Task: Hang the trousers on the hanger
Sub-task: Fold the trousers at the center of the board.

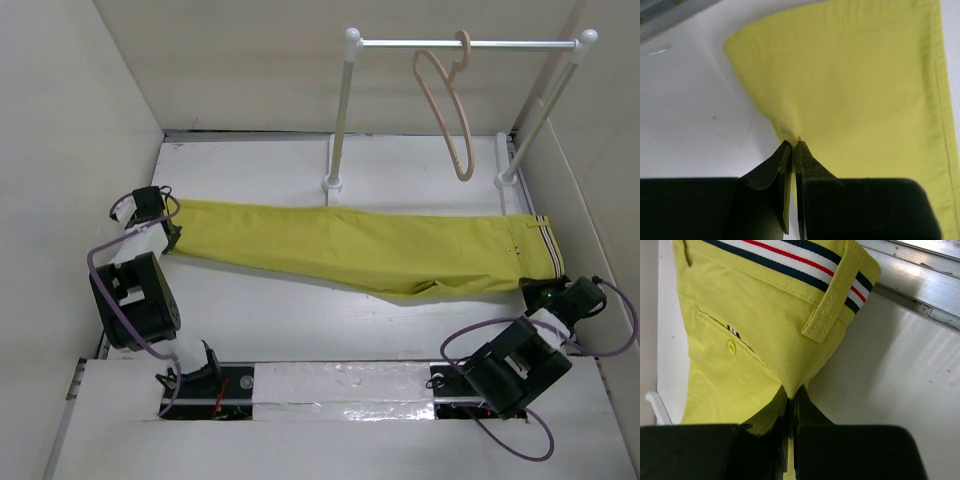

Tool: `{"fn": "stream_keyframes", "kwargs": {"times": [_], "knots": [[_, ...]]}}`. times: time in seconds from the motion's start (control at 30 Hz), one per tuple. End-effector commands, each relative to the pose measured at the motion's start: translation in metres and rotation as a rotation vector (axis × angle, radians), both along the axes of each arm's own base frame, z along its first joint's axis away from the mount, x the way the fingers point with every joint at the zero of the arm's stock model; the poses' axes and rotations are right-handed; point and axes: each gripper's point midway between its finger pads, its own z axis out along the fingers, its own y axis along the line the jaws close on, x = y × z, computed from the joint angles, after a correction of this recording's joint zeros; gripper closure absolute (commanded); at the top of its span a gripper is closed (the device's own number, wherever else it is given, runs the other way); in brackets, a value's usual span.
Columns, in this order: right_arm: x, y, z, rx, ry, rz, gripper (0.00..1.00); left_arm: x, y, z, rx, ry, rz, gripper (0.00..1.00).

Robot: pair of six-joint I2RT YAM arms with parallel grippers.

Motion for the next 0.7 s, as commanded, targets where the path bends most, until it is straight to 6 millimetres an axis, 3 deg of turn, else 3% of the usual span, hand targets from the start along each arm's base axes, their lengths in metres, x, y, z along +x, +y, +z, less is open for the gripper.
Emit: {"fn": "stream_keyframes", "kwargs": {"times": [0.0, 0.1, 0.13, 0.17, 0.23, 0.27, 0.3, 0.4, 0.47, 0.53, 0.6, 0.63, 0.67], "knots": [[-0.007, -0.007, 0.026, -0.153, -0.015, 0.032, 0.97, -0.019, 0.025, 0.028, 0.111, -0.037, 0.078, 1.0], [-0.014, -0.01, 0.043, -0.216, -0.033, -0.002, 0.96, -0.029, 0.022, 0.022, 0.104, -0.007, 0.078, 1.0], [-0.016, -0.009, 0.045, -0.217, -0.026, 0.0, 0.91, -0.031, 0.022, 0.02, 0.103, 0.002, 0.076, 1.0], [-0.013, -0.008, 0.054, -0.239, -0.046, 0.019, 0.59, -0.032, 0.021, 0.018, 0.1, 0.013, 0.077, 1.0], [-0.003, -0.005, 0.072, -0.28, -0.095, 0.091, 0.19, -0.03, 0.021, 0.021, 0.094, 0.027, 0.067, 0.99], [-0.003, -0.007, 0.075, -0.289, -0.077, 0.104, 0.17, -0.029, 0.02, 0.021, 0.09, 0.025, 0.064, 0.99], [0.0, 0.001, 0.075, -0.273, -0.066, 0.156, 0.16, -0.023, 0.018, 0.031, 0.096, -0.003, 0.052, 0.88], [0.007, 0.017, 0.089, -0.31, -0.091, 0.261, 0.16, -0.005, 0.004, 0.063, 0.114, -0.119, -0.004, 0.65], [0.017, 0.044, 0.101, -0.353, -0.141, 0.365, 0.19, 0.002, -0.006, 0.075, 0.091, -0.175, -0.033, 0.6], [0.028, 0.081, 0.103, -0.367, -0.187, 0.509, 0.27, 0.014, -0.034, 0.092, 0.047, -0.253, -0.122, 0.61], [0.027, 0.107, 0.104, -0.408, -0.197, 0.63, 0.51, 0.022, -0.059, 0.116, 0.042, -0.344, -0.198, 0.66], [0.023, 0.123, 0.095, -0.38, -0.178, 0.684, 0.64, 0.027, -0.086, 0.125, 0.031, -0.379, -0.275, 0.68], [0.021, 0.144, 0.09, -0.388, -0.184, 0.774, 0.91, 0.029, -0.105, 0.135, 0.025, -0.419, -0.328, 0.72]]}}
